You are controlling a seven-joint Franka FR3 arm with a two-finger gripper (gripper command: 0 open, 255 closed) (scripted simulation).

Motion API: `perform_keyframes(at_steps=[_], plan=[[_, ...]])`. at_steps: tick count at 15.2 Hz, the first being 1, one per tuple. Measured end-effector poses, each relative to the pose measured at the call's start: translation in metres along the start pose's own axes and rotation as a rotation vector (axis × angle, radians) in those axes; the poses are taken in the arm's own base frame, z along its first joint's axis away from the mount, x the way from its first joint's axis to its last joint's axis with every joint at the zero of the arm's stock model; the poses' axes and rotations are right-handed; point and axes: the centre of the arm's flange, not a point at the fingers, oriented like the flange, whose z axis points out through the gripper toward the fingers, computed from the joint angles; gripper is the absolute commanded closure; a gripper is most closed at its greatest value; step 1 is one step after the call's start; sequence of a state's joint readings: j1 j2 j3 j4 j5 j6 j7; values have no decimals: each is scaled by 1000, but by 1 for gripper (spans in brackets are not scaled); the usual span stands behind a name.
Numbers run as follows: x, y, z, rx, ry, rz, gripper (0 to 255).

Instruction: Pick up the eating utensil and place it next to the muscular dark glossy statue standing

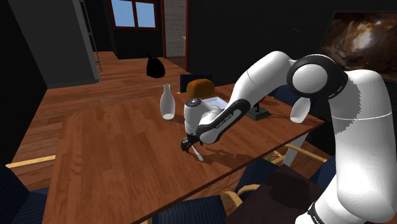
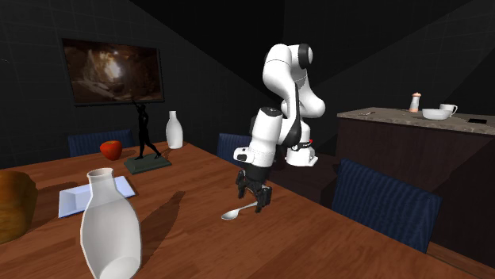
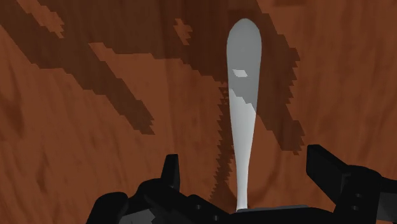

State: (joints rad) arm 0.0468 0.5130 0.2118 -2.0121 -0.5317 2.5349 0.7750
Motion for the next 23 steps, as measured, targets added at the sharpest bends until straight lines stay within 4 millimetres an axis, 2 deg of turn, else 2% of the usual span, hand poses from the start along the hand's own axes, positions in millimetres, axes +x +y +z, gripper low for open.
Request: perform_keyframes(at_steps=[1,2,13,23], plan=[[0,0,0,0,0,0,0],[0,0,0,0,0,0,255],[0,0,-3,1,1,-1,255],[8,8,-50,0,1,0,255]])
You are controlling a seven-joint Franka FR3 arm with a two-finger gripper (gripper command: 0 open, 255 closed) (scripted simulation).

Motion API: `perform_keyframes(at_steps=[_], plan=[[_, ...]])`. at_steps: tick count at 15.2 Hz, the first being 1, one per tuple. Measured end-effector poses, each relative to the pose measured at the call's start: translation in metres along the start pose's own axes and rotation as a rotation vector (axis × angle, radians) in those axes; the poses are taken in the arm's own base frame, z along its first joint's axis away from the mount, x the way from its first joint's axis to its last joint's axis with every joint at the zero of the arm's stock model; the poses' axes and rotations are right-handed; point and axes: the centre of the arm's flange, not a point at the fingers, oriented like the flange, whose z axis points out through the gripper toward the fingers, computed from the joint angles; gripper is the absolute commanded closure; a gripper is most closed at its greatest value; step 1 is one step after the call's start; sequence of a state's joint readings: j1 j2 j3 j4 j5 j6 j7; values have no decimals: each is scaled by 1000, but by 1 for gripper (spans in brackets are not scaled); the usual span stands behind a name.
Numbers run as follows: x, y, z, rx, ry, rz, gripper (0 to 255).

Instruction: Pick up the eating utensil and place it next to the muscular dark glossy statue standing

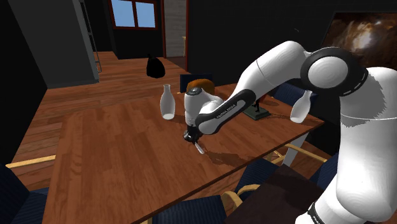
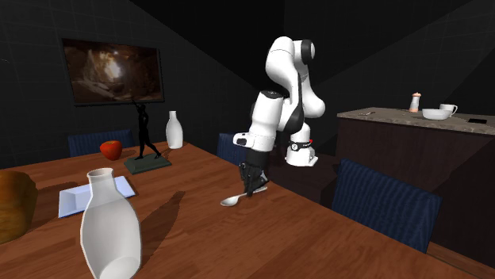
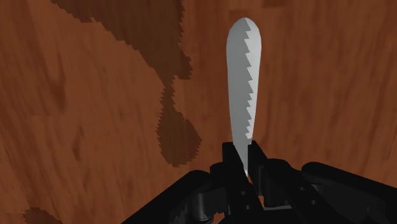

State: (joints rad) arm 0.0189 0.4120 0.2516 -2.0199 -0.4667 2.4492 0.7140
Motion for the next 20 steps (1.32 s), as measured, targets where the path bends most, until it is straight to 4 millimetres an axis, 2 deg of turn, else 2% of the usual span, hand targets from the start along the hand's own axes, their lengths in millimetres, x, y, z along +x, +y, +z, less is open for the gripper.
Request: perform_keyframes(at_steps=[20], plan=[[15,16,-105,0,0,0,255]])
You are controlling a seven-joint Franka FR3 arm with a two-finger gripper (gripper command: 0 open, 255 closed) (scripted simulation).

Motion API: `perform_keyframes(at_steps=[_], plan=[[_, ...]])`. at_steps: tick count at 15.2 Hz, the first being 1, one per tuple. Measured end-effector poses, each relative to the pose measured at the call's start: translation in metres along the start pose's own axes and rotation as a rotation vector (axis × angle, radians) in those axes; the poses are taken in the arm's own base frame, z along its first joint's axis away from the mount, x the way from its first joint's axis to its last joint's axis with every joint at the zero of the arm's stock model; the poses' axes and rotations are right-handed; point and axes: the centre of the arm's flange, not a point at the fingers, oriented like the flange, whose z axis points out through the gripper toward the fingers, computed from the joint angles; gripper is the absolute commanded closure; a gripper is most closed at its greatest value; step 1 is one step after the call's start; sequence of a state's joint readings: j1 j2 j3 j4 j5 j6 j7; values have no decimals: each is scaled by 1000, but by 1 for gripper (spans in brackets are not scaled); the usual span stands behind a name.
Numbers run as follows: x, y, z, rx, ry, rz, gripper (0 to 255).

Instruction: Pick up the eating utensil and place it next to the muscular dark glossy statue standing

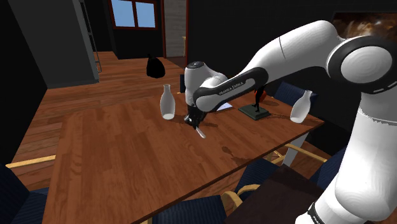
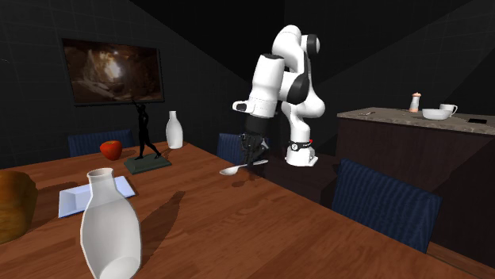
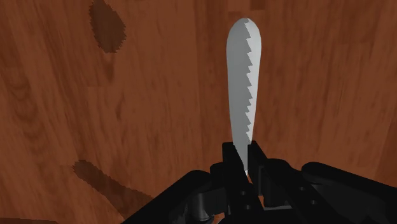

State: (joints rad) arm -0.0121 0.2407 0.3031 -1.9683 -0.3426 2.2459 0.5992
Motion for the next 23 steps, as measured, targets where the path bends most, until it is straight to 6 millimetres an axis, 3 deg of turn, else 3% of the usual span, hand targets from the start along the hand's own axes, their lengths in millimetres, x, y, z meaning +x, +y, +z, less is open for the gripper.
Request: perform_keyframes(at_steps=[23], plan=[[17,18,-119,0,0,0,255]])
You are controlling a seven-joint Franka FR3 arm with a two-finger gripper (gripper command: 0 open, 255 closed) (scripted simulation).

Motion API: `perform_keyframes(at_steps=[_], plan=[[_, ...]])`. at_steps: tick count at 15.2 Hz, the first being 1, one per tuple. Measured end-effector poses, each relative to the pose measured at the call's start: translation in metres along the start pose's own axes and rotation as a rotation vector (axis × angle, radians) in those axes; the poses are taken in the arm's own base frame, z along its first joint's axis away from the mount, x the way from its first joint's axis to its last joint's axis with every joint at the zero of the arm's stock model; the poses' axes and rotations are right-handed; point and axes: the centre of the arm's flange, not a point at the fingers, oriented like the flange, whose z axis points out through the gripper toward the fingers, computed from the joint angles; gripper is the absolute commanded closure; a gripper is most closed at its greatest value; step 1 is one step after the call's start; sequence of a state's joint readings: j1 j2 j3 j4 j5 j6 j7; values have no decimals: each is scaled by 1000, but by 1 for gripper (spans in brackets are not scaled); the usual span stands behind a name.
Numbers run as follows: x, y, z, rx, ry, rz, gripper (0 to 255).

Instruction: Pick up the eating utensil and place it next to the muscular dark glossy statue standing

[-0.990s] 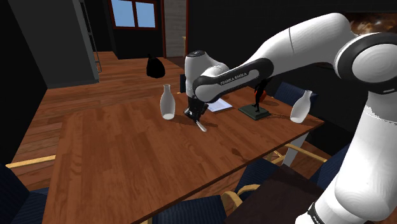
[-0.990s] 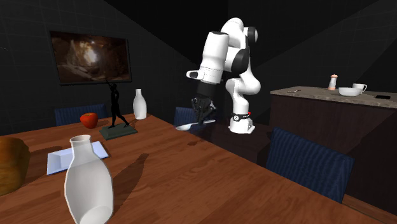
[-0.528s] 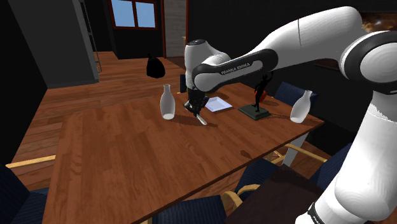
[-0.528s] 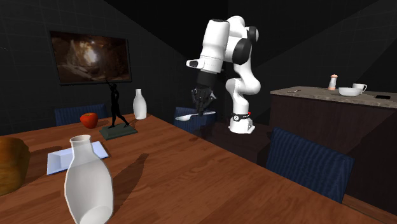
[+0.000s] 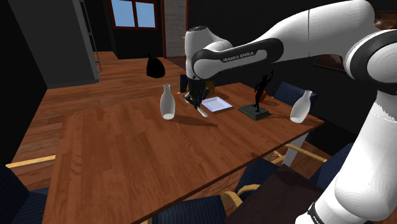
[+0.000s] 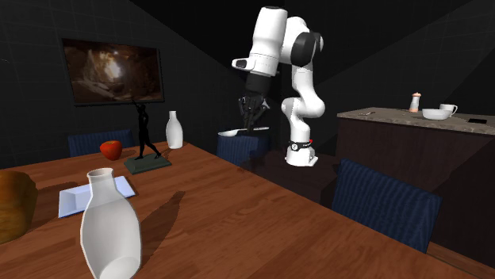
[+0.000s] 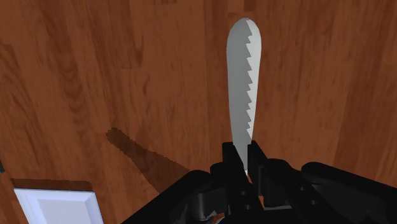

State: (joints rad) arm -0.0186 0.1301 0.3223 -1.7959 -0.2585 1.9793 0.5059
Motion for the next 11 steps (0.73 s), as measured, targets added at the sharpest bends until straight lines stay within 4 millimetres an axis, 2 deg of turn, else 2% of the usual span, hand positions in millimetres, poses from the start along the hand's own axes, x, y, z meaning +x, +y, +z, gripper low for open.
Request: perform_keyframes(at_steps=[11], plan=[[10,8,-58,0,0,0,255]])
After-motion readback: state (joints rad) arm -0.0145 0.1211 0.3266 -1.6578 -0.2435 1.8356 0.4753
